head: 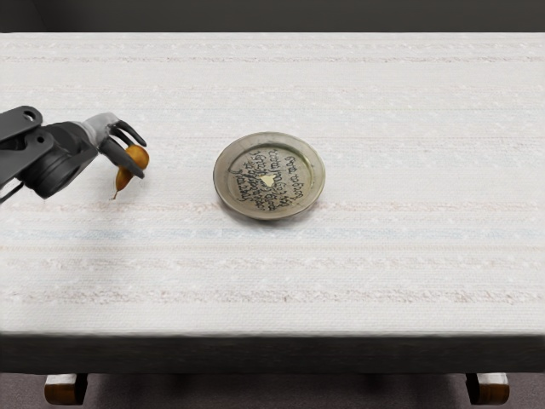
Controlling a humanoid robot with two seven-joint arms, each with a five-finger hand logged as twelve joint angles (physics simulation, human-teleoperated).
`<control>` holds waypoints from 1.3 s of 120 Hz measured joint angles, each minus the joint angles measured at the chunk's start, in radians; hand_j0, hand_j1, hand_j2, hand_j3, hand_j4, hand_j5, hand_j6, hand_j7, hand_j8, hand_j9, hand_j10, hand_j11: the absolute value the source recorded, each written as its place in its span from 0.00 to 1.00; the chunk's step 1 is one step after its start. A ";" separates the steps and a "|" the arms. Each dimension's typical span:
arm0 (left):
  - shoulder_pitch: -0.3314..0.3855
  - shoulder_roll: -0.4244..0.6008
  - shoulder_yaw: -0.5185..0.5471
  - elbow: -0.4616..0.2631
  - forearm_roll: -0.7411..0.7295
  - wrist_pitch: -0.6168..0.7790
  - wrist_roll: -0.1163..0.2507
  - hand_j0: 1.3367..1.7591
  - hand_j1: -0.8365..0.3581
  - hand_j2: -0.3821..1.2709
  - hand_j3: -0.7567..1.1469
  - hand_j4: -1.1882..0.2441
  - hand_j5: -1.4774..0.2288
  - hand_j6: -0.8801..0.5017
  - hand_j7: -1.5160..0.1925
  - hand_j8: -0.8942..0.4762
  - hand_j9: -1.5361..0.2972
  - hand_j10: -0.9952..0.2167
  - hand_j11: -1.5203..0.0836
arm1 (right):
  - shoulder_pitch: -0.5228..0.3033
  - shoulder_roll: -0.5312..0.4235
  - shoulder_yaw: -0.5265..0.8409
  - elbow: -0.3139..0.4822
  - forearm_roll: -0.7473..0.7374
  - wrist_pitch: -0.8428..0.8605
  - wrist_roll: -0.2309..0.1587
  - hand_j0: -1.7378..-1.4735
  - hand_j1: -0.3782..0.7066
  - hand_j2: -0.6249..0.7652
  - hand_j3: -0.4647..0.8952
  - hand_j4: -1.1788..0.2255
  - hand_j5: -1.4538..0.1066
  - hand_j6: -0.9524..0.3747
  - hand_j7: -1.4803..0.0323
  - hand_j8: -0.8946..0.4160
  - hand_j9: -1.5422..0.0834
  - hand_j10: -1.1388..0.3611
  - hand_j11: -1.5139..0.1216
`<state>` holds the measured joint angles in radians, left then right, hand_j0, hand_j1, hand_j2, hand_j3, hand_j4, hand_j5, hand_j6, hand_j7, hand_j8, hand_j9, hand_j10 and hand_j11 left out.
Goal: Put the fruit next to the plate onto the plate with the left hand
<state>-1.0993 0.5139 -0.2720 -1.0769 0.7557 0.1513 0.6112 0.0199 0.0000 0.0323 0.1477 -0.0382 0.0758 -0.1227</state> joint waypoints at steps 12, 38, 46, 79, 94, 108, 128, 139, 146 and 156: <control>-0.030 0.001 -0.001 0.004 -0.084 -0.003 0.000 0.76 0.44 0.48 0.40 0.35 0.34 0.27 0.36 0.24 0.35 0.26 0.39 | 0.000 0.000 0.000 0.000 0.001 0.000 0.000 0.30 0.03 0.45 0.34 0.84 0.93 0.72 0.98 0.68 0.95 0.76 0.93; -0.091 -0.005 -0.003 0.006 -0.210 -0.039 0.000 0.76 0.44 0.48 0.40 0.35 0.35 0.25 0.36 0.23 0.35 0.26 0.39 | 0.000 0.000 0.000 0.000 0.001 0.000 0.000 0.30 0.03 0.45 0.34 0.84 0.93 0.72 0.98 0.68 0.95 0.76 0.93; -0.097 -0.014 -0.005 0.006 -0.229 -0.057 0.000 0.76 0.44 0.48 0.40 0.35 0.34 0.25 0.36 0.23 0.35 0.26 0.39 | 0.000 0.000 0.000 0.000 0.001 0.000 0.000 0.30 0.03 0.45 0.34 0.84 0.93 0.72 0.98 0.68 0.95 0.76 0.93; -0.130 -0.067 -0.033 0.006 -0.271 -0.136 0.000 0.75 0.45 0.47 0.40 0.35 0.34 0.25 0.37 0.23 0.35 0.26 0.39 | 0.000 0.000 0.000 0.000 0.001 -0.001 0.000 0.30 0.03 0.45 0.34 0.84 0.93 0.72 0.98 0.68 0.95 0.76 0.93; -0.146 -0.113 -0.037 0.006 -0.276 -0.147 0.000 0.75 0.44 0.48 0.40 0.35 0.34 0.26 0.37 0.23 0.35 0.26 0.39 | 0.000 0.000 0.000 0.000 0.001 -0.001 0.000 0.30 0.03 0.45 0.34 0.84 0.93 0.72 0.98 0.68 0.95 0.76 0.93; -0.151 -0.156 -0.039 0.006 -0.280 -0.150 -0.001 0.75 0.43 0.49 0.40 0.36 0.34 0.25 0.37 0.24 0.35 0.26 0.38 | 0.000 0.000 0.000 0.000 0.001 -0.001 0.000 0.30 0.03 0.45 0.34 0.84 0.93 0.72 0.98 0.68 0.95 0.76 0.93; -0.151 -0.193 -0.039 0.006 -0.279 -0.151 -0.001 0.75 0.44 0.48 0.40 0.35 0.34 0.25 0.37 0.23 0.34 0.26 0.38 | 0.000 0.000 0.000 0.000 0.001 -0.001 0.000 0.30 0.03 0.45 0.34 0.84 0.93 0.72 0.98 0.68 0.95 0.76 0.93; -0.151 -0.208 -0.040 0.008 -0.280 -0.151 -0.001 0.75 0.44 0.48 0.40 0.36 0.34 0.25 0.38 0.23 0.35 0.27 0.39 | 0.000 0.000 0.000 0.000 0.001 -0.001 0.000 0.30 0.03 0.45 0.34 0.84 0.93 0.72 0.98 0.68 0.95 0.76 0.93; -0.151 -0.233 -0.040 0.018 -0.278 -0.151 -0.001 0.75 0.44 0.47 0.40 0.36 0.35 0.24 0.39 0.23 0.36 0.27 0.40 | 0.000 0.000 0.000 0.000 0.001 -0.001 0.000 0.30 0.03 0.45 0.34 0.84 0.93 0.72 0.98 0.68 0.95 0.76 0.93; -0.159 -0.251 -0.040 0.028 -0.279 -0.151 -0.001 0.76 0.46 0.45 0.40 0.40 0.39 0.25 0.42 0.24 0.39 0.31 0.44 | 0.000 0.000 0.000 0.000 0.001 0.000 0.000 0.30 0.03 0.45 0.34 0.84 0.93 0.72 0.98 0.68 0.95 0.76 0.93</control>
<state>-1.2583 0.2625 -0.3120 -1.0485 0.4765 0.0008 0.6106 0.0199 0.0000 0.0322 0.1473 -0.0368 0.0754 -0.1227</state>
